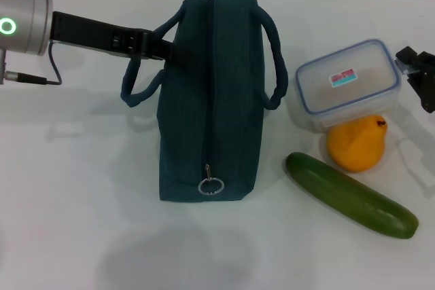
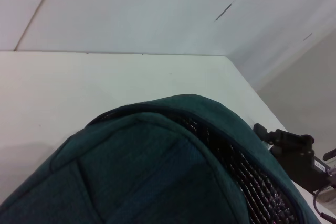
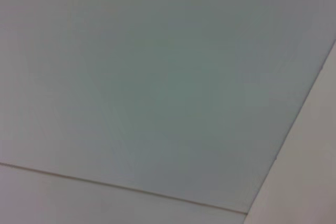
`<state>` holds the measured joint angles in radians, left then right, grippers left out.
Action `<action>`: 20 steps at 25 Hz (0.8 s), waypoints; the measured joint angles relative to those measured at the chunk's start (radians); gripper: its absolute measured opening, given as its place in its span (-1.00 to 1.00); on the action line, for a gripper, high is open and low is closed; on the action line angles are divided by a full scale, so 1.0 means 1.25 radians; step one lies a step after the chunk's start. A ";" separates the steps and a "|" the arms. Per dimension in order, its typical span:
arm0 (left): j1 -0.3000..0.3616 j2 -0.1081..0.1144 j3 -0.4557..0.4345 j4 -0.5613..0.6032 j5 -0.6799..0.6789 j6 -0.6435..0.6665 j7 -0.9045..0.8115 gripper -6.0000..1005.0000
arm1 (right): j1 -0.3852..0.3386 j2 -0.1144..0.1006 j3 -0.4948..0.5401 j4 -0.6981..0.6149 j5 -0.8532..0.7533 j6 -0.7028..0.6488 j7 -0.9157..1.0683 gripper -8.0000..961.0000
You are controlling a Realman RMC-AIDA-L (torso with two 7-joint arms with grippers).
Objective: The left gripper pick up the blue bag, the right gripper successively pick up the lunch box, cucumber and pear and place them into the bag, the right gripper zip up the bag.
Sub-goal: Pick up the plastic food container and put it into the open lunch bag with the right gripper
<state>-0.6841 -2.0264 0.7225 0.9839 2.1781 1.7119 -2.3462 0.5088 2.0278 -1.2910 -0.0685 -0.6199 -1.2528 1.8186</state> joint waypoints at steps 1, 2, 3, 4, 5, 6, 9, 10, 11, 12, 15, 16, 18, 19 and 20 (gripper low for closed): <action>0.000 0.000 0.000 0.000 0.000 0.000 0.001 -0.87 | 0.000 -0.001 -0.004 -0.003 0.000 -0.001 -0.001 -0.79; 0.000 0.000 0.000 0.000 0.000 0.000 0.002 -0.87 | 0.000 -0.001 -0.006 -0.005 0.000 -0.001 -0.002 -0.79; 0.000 0.000 0.000 -0.001 0.000 0.000 0.004 -0.87 | 0.000 -0.002 -0.008 -0.006 -0.001 0.000 -0.003 -0.79; 0.000 -0.001 0.000 -0.002 0.000 0.000 0.006 -0.87 | 0.000 -0.002 -0.008 -0.007 -0.001 0.002 -0.003 -0.79; 0.000 -0.001 0.000 -0.003 0.000 0.000 0.008 -0.87 | 0.000 -0.002 -0.008 -0.007 -0.001 0.004 -0.003 -0.79; 0.000 -0.001 0.000 -0.004 0.000 0.000 0.011 -0.87 | 0.000 -0.002 -0.008 -0.007 -0.001 0.006 -0.003 -0.79; 0.000 -0.002 0.000 -0.005 0.000 0.000 0.014 -0.87 | 0.000 0.000 -0.002 -0.005 0.006 0.013 0.014 -0.79; 0.000 -0.002 0.000 -0.005 0.000 -0.001 0.014 -0.87 | 0.000 0.000 0.001 -0.004 0.009 0.016 0.038 -0.79; 0.000 -0.003 0.000 -0.005 0.000 -0.001 0.014 -0.87 | 0.000 0.000 0.002 -0.003 0.010 0.019 0.055 -0.79; 0.000 -0.003 0.000 -0.005 0.000 -0.002 0.014 -0.87 | 0.000 0.000 0.001 -0.002 0.010 0.020 0.083 -0.79; 0.000 -0.005 -0.001 -0.004 0.000 -0.002 0.014 -0.87 | 0.000 0.000 -0.002 -0.001 0.009 0.020 0.159 -0.79; 0.000 -0.006 -0.001 -0.004 0.000 -0.002 0.014 -0.87 | 0.000 0.000 -0.003 -0.001 0.009 0.017 0.177 -0.79; 0.000 -0.007 -0.001 -0.006 -0.001 -0.003 0.014 -0.87 | 0.001 0.000 -0.003 -0.002 0.009 0.015 0.208 -0.79; -0.001 -0.007 -0.001 -0.006 -0.001 -0.003 0.014 -0.87 | 0.001 0.000 -0.003 -0.002 0.009 0.015 0.238 -0.79; -0.001 -0.007 0.000 -0.006 -0.001 -0.003 0.014 -0.87 | 0.002 0.000 -0.003 -0.002 0.008 0.016 0.264 -0.79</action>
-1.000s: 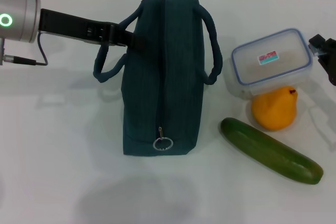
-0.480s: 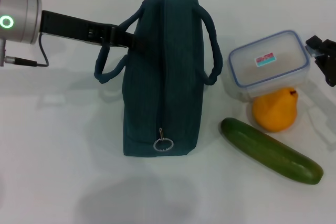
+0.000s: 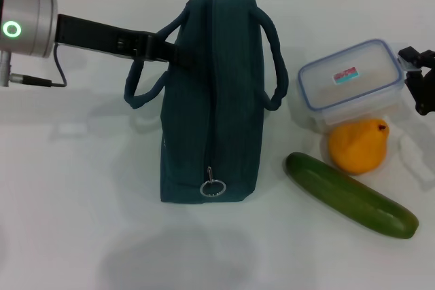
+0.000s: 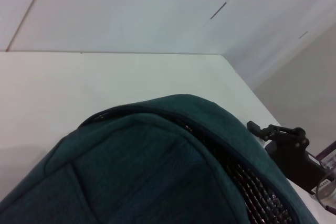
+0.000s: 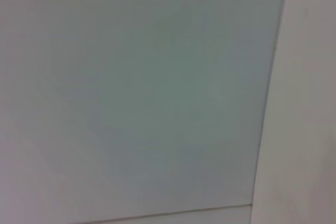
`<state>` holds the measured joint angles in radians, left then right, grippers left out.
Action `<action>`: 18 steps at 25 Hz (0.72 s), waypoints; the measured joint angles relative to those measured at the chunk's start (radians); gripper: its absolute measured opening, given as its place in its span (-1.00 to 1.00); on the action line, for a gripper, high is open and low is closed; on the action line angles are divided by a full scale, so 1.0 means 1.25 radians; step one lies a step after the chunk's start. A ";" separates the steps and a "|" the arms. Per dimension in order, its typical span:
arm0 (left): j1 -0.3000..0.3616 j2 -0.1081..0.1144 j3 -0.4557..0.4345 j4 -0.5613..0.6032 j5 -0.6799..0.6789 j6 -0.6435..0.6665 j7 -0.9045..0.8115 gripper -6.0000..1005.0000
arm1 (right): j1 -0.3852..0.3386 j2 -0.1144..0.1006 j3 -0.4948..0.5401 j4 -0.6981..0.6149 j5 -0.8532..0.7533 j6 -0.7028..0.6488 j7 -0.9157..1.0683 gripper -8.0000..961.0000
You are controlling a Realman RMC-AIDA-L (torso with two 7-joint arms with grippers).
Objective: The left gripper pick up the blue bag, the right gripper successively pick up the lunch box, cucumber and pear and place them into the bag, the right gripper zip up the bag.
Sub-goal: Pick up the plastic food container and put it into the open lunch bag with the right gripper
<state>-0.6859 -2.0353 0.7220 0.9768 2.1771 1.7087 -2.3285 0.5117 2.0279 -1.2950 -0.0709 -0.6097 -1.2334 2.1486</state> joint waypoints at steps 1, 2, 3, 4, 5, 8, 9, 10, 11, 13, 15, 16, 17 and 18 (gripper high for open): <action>-0.001 0.000 0.000 0.000 0.000 0.000 0.000 -0.87 | 0.001 0.000 0.000 0.000 -0.001 0.001 0.026 -0.79; -0.001 -0.001 0.000 0.000 0.000 0.000 0.000 -0.87 | 0.002 0.000 -0.001 0.001 -0.002 0.001 0.049 -0.79; -0.001 -0.001 0.000 0.000 0.000 0.000 0.000 -0.87 | 0.003 0.000 -0.001 0.002 -0.003 -0.001 0.066 -0.79; -0.001 -0.001 0.000 0.000 0.000 0.000 0.000 -0.87 | 0.003 0.000 -0.001 0.002 -0.004 -0.003 0.078 -0.79; -0.001 -0.001 0.000 0.000 0.000 0.000 0.000 -0.87 | 0.004 0.000 -0.001 0.001 -0.004 -0.005 0.088 -0.79; 0.001 -0.001 -0.002 0.000 0.000 0.000 0.000 -0.87 | 0.004 0.000 0.001 -0.002 0.000 -0.017 0.121 -0.79; 0.001 -0.001 -0.002 0.000 0.000 0.000 0.000 -0.87 | 0.004 0.000 0.003 -0.002 0.003 -0.023 0.127 -0.79; 0.001 -0.002 -0.003 0.000 0.000 -0.001 0.002 -0.87 | 0.004 0.000 0.004 -0.003 0.008 -0.030 0.129 -0.79; 0.001 -0.002 -0.003 0.000 0.000 -0.001 0.004 -0.87 | 0.004 0.000 0.005 -0.003 0.014 -0.041 0.131 -0.79; 0.001 -0.005 -0.003 0.000 0.000 -0.001 0.009 -0.87 | 0.004 0.000 0.005 -0.003 0.028 -0.063 0.132 -0.79; 0.001 -0.006 -0.002 0.000 0.000 -0.002 0.011 -0.87 | 0.006 0.000 0.005 -0.004 0.049 -0.099 0.133 -0.79; 0.001 -0.007 -0.001 0.000 0.000 -0.002 0.011 -0.87 | 0.007 0.000 0.005 -0.005 0.057 -0.114 0.133 -0.79; 0.001 -0.008 0.000 0.000 0.000 -0.003 0.011 -0.87 | 0.010 0.000 0.005 -0.005 0.069 -0.134 0.133 -0.79; 0.001 -0.008 0.000 0.000 0.000 -0.003 0.012 -0.87 | 0.012 0.000 0.005 -0.005 0.081 -0.151 0.133 -0.79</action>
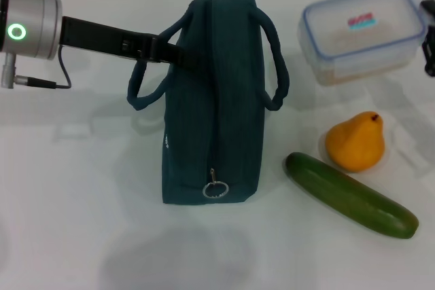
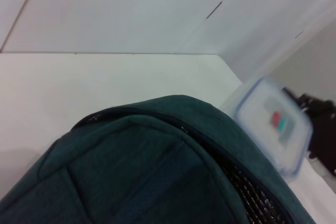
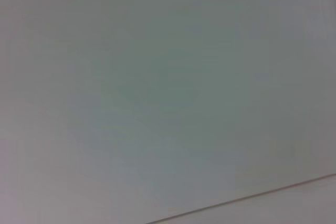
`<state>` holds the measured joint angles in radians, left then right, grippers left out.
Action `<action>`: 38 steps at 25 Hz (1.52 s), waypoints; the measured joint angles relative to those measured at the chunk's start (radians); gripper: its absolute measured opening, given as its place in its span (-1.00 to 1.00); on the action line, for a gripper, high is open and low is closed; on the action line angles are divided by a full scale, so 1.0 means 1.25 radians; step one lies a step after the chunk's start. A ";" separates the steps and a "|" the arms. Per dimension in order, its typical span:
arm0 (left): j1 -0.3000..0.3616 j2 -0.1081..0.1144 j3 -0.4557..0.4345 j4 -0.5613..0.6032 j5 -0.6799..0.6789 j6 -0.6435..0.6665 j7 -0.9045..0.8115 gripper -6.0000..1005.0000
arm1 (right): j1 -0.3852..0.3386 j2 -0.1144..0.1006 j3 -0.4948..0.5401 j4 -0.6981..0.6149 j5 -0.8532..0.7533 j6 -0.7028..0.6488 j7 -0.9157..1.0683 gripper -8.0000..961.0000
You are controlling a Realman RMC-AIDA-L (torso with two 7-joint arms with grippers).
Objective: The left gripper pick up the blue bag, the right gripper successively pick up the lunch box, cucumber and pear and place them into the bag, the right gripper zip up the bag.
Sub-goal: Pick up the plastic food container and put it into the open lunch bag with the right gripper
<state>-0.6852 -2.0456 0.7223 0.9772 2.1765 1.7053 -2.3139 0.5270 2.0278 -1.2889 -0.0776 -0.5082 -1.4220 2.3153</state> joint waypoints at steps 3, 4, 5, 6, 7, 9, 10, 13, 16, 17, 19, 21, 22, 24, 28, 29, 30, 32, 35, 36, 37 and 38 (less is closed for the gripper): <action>-0.003 -0.003 0.000 0.001 0.000 0.000 0.000 -0.87 | 0.006 0.000 0.001 -0.006 0.028 -0.043 0.000 -0.79; -0.004 -0.003 0.000 0.003 0.000 0.000 0.000 -0.87 | 0.007 0.000 -0.001 -0.014 0.039 -0.057 0.000 -0.79; -0.005 -0.004 0.000 0.005 0.000 0.000 -0.001 -0.87 | 0.009 0.000 -0.002 -0.026 0.047 -0.068 0.000 -0.79; -0.006 -0.004 0.000 0.007 -0.004 0.000 -0.003 -0.87 | 0.011 0.000 -0.004 -0.037 0.050 -0.076 0.000 -0.79; -0.008 -0.002 0.000 0.008 -0.017 0.003 -0.010 -0.87 | 0.013 0.000 -0.004 -0.044 0.052 -0.081 0.000 -0.79; -0.008 -0.001 0.000 0.009 -0.020 0.004 -0.012 -0.87 | 0.020 0.000 -0.006 -0.060 0.052 -0.098 0.001 -0.79; -0.010 0.003 0.000 0.010 -0.027 0.007 -0.022 -0.87 | 0.022 0.000 -0.006 -0.062 0.052 -0.101 0.001 -0.79; -0.016 0.010 0.000 0.022 -0.034 0.013 -0.049 -0.87 | 0.033 0.000 -0.005 -0.071 0.053 -0.123 0.001 -0.79; -0.013 0.011 0.000 0.050 -0.049 0.024 -0.076 -0.87 | 0.044 0.000 -0.006 -0.075 0.059 -0.130 0.001 -0.79; -0.011 0.011 0.000 0.058 -0.053 0.026 -0.084 -0.87 | 0.050 0.000 -0.007 -0.075 0.060 -0.132 0.001 -0.79; -0.010 0.007 0.002 0.063 -0.055 0.027 -0.100 -0.87 | 0.061 0.000 -0.007 -0.075 0.061 -0.130 0.001 -0.79; -0.010 0.003 0.010 0.062 -0.055 0.027 -0.109 -0.87 | 0.074 0.000 -0.007 -0.075 0.062 -0.121 0.000 -0.79; -0.010 0.001 0.015 0.060 -0.055 0.027 -0.111 -0.87 | 0.082 0.000 -0.007 -0.075 0.062 -0.116 -0.001 -0.79; -0.012 -0.005 0.020 0.058 -0.055 0.027 -0.114 -0.87 | 0.096 0.000 -0.011 -0.074 0.062 -0.110 -0.001 -0.79; -0.017 -0.015 0.021 0.057 -0.056 0.024 -0.115 -0.87 | 0.119 0.000 -0.028 -0.075 0.062 -0.092 -0.004 -0.79; -0.018 -0.016 0.021 0.057 -0.057 0.023 -0.116 -0.87 | 0.125 0.000 -0.036 -0.075 0.062 -0.083 -0.004 -0.79; -0.018 -0.018 0.021 0.058 -0.058 0.022 -0.116 -0.87 | 0.132 0.000 -0.050 -0.075 0.062 -0.071 -0.005 -0.79; -0.018 -0.022 0.022 0.059 -0.062 0.021 -0.118 -0.87 | 0.143 0.000 -0.072 -0.076 0.062 -0.049 -0.005 -0.79; -0.022 -0.024 0.023 0.060 -0.064 0.020 -0.119 -0.87 | 0.149 0.000 -0.118 -0.085 0.063 -0.006 -0.005 -0.79; -0.023 -0.024 0.023 0.058 -0.064 0.020 -0.119 -0.87 | 0.148 0.000 -0.130 -0.090 0.063 0.006 -0.005 -0.79; -0.023 -0.024 0.022 0.057 -0.064 0.020 -0.119 -0.87 | 0.146 0.000 -0.149 -0.099 0.063 0.026 -0.006 -0.79; -0.023 -0.024 0.021 0.057 -0.064 0.020 -0.119 -0.87 | 0.143 0.000 -0.165 -0.105 0.063 0.043 -0.006 -0.79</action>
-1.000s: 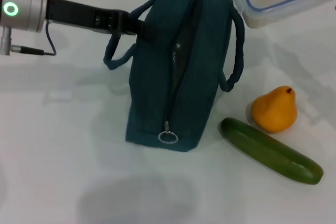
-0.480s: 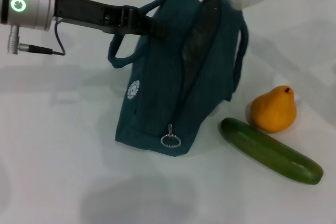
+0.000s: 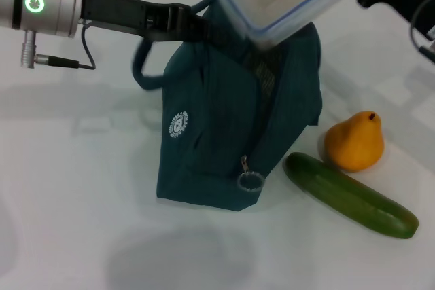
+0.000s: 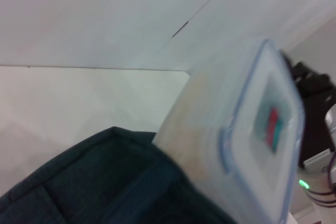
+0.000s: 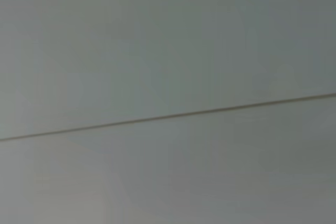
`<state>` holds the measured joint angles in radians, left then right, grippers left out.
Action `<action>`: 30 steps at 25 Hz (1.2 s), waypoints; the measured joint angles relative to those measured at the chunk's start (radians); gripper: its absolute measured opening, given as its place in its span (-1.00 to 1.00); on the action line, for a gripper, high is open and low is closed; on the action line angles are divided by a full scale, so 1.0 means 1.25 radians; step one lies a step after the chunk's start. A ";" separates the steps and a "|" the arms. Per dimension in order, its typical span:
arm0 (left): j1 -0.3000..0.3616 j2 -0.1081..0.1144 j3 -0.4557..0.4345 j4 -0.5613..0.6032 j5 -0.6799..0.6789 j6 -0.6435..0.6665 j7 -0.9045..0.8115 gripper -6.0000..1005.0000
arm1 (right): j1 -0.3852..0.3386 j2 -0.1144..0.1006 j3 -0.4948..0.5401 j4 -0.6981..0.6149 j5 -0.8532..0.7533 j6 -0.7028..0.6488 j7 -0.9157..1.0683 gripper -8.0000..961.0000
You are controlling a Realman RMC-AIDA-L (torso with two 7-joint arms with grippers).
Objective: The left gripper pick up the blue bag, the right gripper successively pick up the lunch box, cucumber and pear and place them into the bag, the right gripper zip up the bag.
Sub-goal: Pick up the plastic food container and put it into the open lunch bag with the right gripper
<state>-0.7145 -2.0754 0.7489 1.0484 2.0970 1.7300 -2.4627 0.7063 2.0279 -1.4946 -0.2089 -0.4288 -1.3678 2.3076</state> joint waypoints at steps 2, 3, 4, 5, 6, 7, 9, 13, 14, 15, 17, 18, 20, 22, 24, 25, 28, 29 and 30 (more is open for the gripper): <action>0.000 0.000 -0.001 0.000 0.000 0.000 0.000 -0.87 | -0.003 0.000 -0.031 -0.010 0.002 0.031 -0.002 -0.79; 0.001 -0.001 -0.001 0.000 0.000 0.000 0.000 -0.87 | -0.005 0.000 -0.044 -0.014 0.003 0.045 -0.002 -0.79; 0.001 -0.002 -0.001 0.000 0.000 0.000 0.000 -0.87 | -0.008 -0.001 -0.053 -0.016 0.003 0.058 -0.003 -0.79; 0.001 -0.002 -0.001 0.000 0.000 0.000 0.000 -0.87 | -0.012 0.000 -0.062 -0.018 0.002 0.070 -0.005 -0.79; 0.000 -0.003 -0.001 -0.001 -0.001 -0.001 0.000 -0.87 | -0.014 0.000 -0.070 -0.020 0.000 0.076 -0.005 -0.79; -0.001 -0.003 0.000 -0.001 -0.004 -0.002 0.000 -0.87 | -0.017 0.000 -0.078 -0.023 -0.003 0.082 -0.006 -0.79; -0.002 -0.004 0.001 -0.001 -0.012 -0.004 0.000 -0.87 | -0.021 0.000 -0.110 -0.031 -0.004 0.088 -0.006 -0.79; -0.001 -0.004 0.002 -0.001 -0.019 -0.005 -0.001 -0.87 | -0.032 0.000 -0.144 -0.039 -0.008 0.092 -0.007 -0.79; -0.001 -0.004 0.002 -0.001 -0.019 -0.005 -0.001 -0.87 | -0.038 0.000 -0.145 -0.039 -0.008 0.094 -0.008 -0.79; -0.001 -0.004 0.002 -0.001 -0.020 -0.005 -0.001 -0.87 | -0.043 0.000 -0.146 -0.039 -0.008 0.096 -0.008 -0.79; -0.001 -0.004 0.002 -0.001 -0.024 -0.005 -0.001 -0.87 | -0.052 0.000 -0.151 -0.044 -0.008 0.098 -0.012 -0.79; -0.002 -0.004 0.004 -0.002 -0.030 -0.005 -0.001 -0.87 | -0.053 0.000 -0.154 -0.047 -0.008 0.097 -0.013 -0.79; -0.002 -0.004 0.009 -0.003 -0.046 -0.005 -0.001 -0.87 | -0.054 0.000 -0.175 -0.059 -0.010 0.094 -0.030 -0.79; -0.004 -0.004 0.020 -0.004 -0.062 -0.005 -0.002 -0.87 | -0.053 -0.001 -0.196 -0.069 -0.010 0.092 -0.064 -0.79; -0.008 -0.004 0.040 -0.009 -0.075 -0.005 -0.002 -0.87 | -0.049 -0.003 -0.204 -0.071 -0.010 0.092 -0.103 -0.79; -0.010 -0.004 0.047 -0.014 -0.079 -0.005 -0.002 -0.87 | -0.048 -0.005 -0.206 -0.072 -0.010 0.091 -0.122 -0.79; -0.019 -0.004 0.062 -0.043 -0.083 -0.005 0.000 -0.87 | -0.047 -0.007 -0.208 -0.072 -0.016 0.090 -0.155 -0.79; -0.022 -0.004 0.062 -0.052 -0.084 -0.005 0.001 -0.87 | -0.046 -0.006 -0.208 -0.073 -0.025 0.087 -0.162 -0.79; -0.025 -0.004 0.063 -0.059 -0.084 -0.005 0.003 -0.87 | -0.045 -0.006 -0.209 -0.074 -0.034 0.085 -0.167 -0.79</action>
<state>-0.7458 -2.0800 0.8271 0.9748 1.9918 1.7240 -2.4593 0.6503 2.0205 -1.7552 -0.3015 -0.4713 -1.2612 2.0986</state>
